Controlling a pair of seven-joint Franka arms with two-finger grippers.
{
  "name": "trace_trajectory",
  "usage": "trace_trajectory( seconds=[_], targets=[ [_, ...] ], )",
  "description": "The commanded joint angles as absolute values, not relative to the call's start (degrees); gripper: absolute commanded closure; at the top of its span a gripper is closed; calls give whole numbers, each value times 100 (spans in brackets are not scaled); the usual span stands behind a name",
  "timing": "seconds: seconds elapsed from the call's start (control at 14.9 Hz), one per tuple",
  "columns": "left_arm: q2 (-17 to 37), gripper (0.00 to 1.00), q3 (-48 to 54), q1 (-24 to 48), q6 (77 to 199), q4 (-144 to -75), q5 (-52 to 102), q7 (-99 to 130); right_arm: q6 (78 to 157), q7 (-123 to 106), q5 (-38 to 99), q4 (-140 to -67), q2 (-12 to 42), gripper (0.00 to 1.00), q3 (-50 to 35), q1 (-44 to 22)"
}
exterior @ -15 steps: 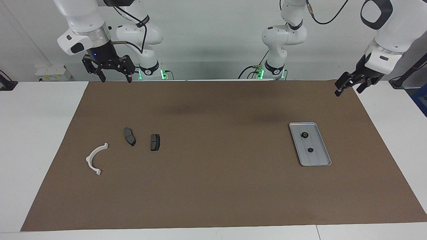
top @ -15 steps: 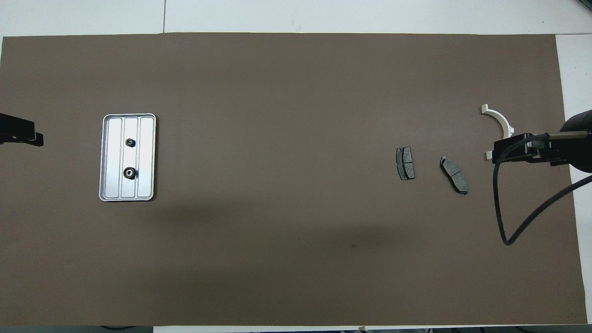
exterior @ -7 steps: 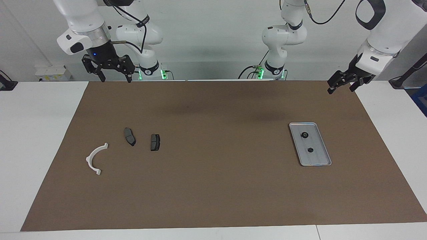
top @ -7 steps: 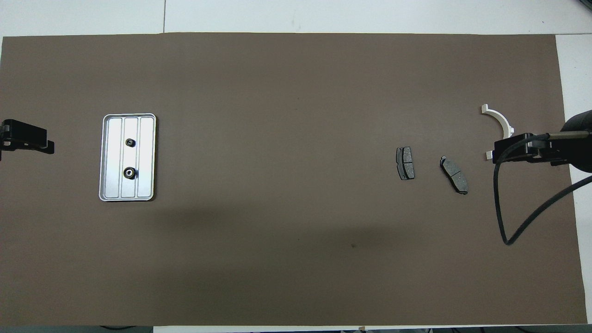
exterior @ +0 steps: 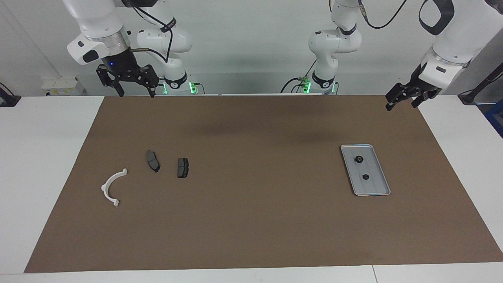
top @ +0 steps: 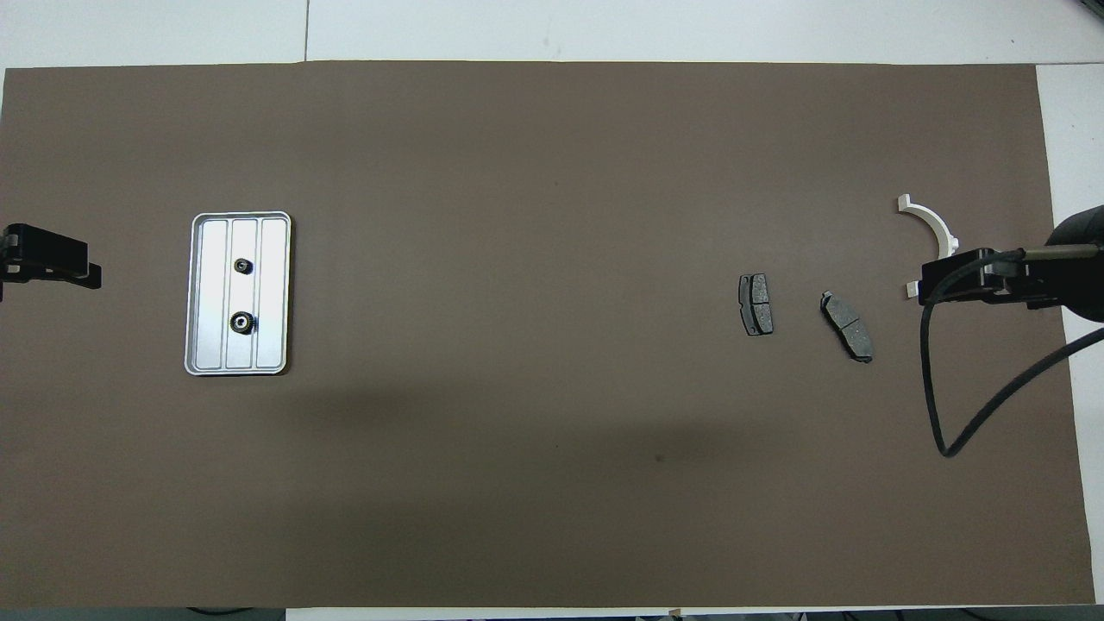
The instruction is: Pick bearing gear from pile to tray
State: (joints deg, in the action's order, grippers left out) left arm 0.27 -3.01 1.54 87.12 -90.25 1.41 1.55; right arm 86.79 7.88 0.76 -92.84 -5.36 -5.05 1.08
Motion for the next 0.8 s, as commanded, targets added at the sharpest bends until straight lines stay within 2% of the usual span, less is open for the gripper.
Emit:
trace_trajectory(
  seconds=[0.0, 0.74],
  targets=[
    [-79, 0, -255, 220, 8631, -9070, 132, -130, 8789, 826, 105, -9343, -606, 0, -501, 123],
    [-105, 0, -167, 272, 8675, -9062, 185, -228, 8798, 826, 105, -9352, -615, 0, -510, 114]
  ],
)
